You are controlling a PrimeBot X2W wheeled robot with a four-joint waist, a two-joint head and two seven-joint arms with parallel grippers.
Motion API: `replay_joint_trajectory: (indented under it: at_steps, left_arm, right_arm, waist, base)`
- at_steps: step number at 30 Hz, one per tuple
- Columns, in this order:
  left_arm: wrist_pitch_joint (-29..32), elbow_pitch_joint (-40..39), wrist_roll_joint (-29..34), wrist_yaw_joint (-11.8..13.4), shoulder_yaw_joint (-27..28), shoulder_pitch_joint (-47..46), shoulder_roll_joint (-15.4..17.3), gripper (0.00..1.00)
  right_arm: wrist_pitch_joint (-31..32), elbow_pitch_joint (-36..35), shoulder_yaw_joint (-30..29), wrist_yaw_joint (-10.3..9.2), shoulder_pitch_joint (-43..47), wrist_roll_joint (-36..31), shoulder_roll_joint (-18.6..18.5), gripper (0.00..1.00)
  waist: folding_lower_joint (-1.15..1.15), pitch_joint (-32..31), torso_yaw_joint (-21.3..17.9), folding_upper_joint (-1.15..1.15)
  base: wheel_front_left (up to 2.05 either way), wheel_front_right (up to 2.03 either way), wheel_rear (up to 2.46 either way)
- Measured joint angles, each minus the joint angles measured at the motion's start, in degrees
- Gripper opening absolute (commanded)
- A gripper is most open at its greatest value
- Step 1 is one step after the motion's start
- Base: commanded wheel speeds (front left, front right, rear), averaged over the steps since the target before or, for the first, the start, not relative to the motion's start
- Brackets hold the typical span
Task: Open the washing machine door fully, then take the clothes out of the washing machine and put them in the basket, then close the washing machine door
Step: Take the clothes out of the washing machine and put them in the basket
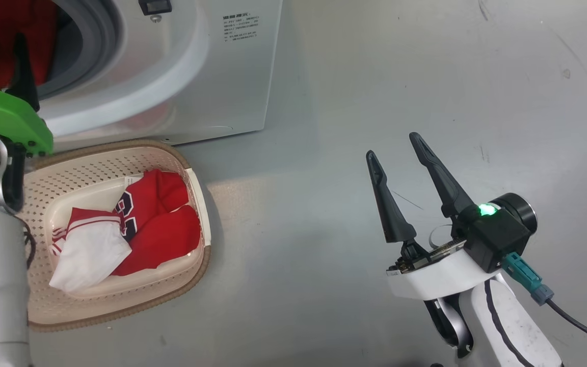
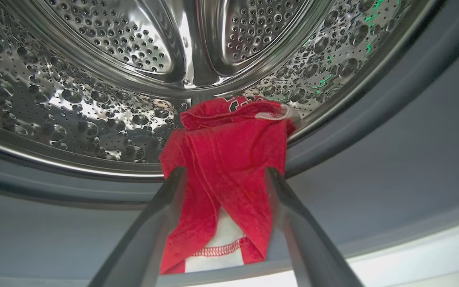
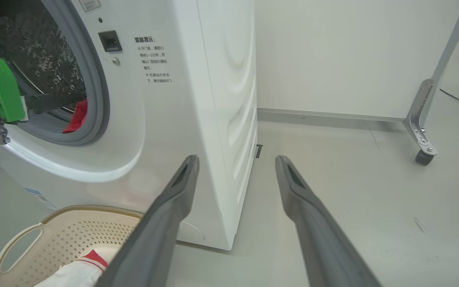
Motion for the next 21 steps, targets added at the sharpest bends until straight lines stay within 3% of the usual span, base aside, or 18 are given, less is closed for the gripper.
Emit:
replay_joint_trajectory:
  at_steps: [9,21]
  left_arm:
    - [2.4,6.45,0.0,0.81,0.64,-5.92,1.62,1.0]
    - [3.74,13.61,-0.2,0.58,-0.21,-10.77,0.63,1.0]
  right_arm:
    - [0.0,0.01,2.3,-0.56,-2.23,-0.32,-0.03,1.0]
    - [0.0,0.64,4.12,-1.12,-4.08,-0.34,-0.11,1.0]
  waist:
    - [0.0,2.16,0.01,0.0]
    - [0.0,2.83,-0.41,0.0]
  base:
    - [0.0,0.0,0.0]
    - [0.0,0.0,0.0]
